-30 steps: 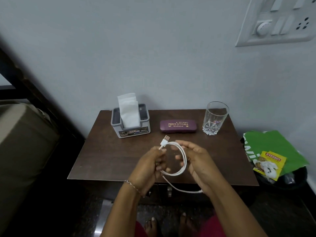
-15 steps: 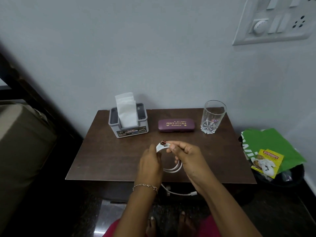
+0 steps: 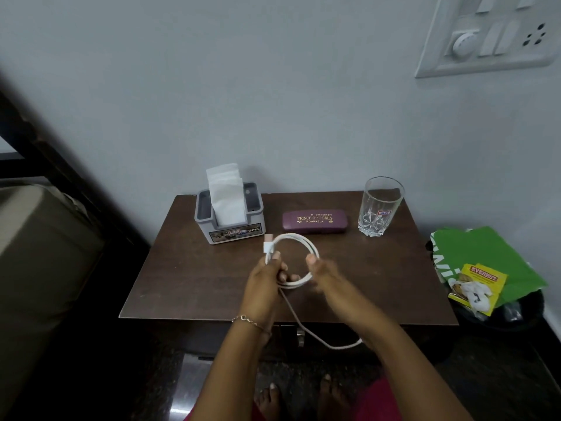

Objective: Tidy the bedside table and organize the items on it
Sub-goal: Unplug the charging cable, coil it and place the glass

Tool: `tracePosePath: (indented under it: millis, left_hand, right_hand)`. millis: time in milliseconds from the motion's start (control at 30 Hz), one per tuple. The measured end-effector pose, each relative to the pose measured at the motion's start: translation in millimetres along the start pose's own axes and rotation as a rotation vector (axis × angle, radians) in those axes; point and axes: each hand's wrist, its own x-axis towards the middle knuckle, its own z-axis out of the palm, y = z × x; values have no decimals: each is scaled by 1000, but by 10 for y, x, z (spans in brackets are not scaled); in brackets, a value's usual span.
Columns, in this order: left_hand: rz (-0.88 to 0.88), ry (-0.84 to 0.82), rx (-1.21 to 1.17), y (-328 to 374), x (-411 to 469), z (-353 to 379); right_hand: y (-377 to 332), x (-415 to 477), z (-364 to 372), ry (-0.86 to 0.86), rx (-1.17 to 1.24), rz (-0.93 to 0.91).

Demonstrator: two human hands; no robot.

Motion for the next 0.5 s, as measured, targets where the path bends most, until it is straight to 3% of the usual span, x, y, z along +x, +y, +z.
tracePosePath:
  millis: [100, 200, 267, 400, 500]
  left_hand:
    - [3, 59, -168, 23, 47, -41]
    - [3, 182, -66, 13, 129, -135]
    - [11, 261, 60, 9, 161, -205]
    - [32, 298, 143, 36, 149, -230]
    - [10, 244, 81, 55, 96, -176]
  right_hand:
    - [56, -68, 60, -336, -218, 27]
    - [67, -69, 68, -387, -327, 28]
    - [39, -83, -3, -273, -472, -25]
    - [-105, -172, -85, 170, -1018, -182]
    - [-102, -166, -32, 343, -834, -156]
